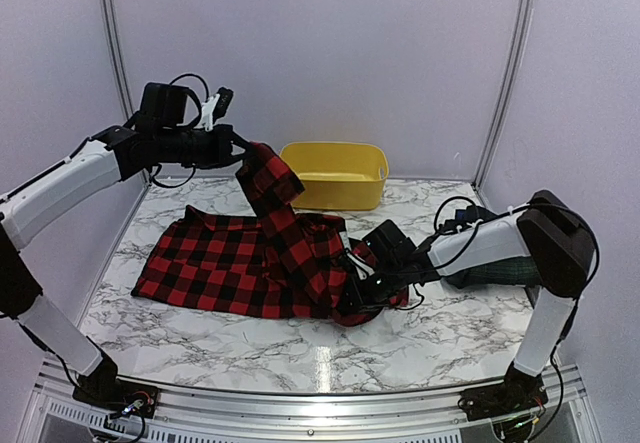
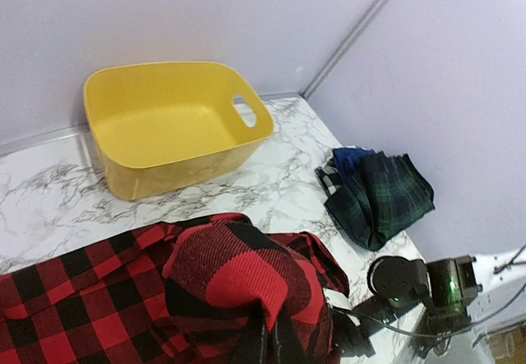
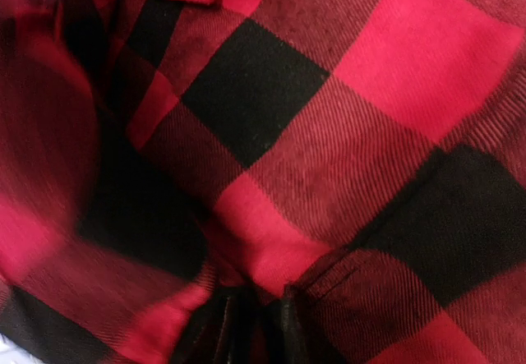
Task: Fold and stack the mixed laundry pile
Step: Smooth out the 1/3-folded shirt at the center of the board.
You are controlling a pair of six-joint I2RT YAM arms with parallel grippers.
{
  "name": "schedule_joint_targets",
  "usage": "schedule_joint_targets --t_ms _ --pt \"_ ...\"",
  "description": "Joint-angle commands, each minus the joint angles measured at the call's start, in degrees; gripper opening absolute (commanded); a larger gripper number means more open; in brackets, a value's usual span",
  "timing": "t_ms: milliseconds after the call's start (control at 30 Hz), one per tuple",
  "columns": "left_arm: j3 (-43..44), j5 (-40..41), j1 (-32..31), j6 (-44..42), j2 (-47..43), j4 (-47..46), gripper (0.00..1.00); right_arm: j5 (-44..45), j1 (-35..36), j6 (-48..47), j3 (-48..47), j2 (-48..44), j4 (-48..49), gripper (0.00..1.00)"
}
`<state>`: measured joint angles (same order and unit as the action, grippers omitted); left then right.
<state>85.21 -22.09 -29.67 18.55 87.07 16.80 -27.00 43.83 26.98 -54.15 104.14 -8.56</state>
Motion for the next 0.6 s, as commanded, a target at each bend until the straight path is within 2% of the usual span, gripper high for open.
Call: schedule_joint_targets --t_ms 0,167,333,433,567 --pt "-0.1 0.6 3.8 10.3 1.8 -4.7 0.00 5.9 0.2 -2.6 -0.2 -4.3 -10.3 0.25" --pt "-1.9 -0.9 4.6 14.6 6.3 -3.9 0.00 11.4 0.3 -5.0 -2.4 -17.3 -14.2 0.45" --pt "-2.4 -1.8 4.6 16.0 8.7 -3.9 0.00 11.5 1.5 -7.9 2.1 -27.0 -9.2 0.55" --pt "-2.2 -1.5 4.7 16.1 9.5 -3.7 0.00 11.7 3.8 -9.7 2.3 -26.6 -8.3 0.57" --pt "-1.4 -1.3 5.0 16.3 10.5 -3.1 0.00 16.8 9.3 -13.7 0.0 -20.7 -11.0 0.58"
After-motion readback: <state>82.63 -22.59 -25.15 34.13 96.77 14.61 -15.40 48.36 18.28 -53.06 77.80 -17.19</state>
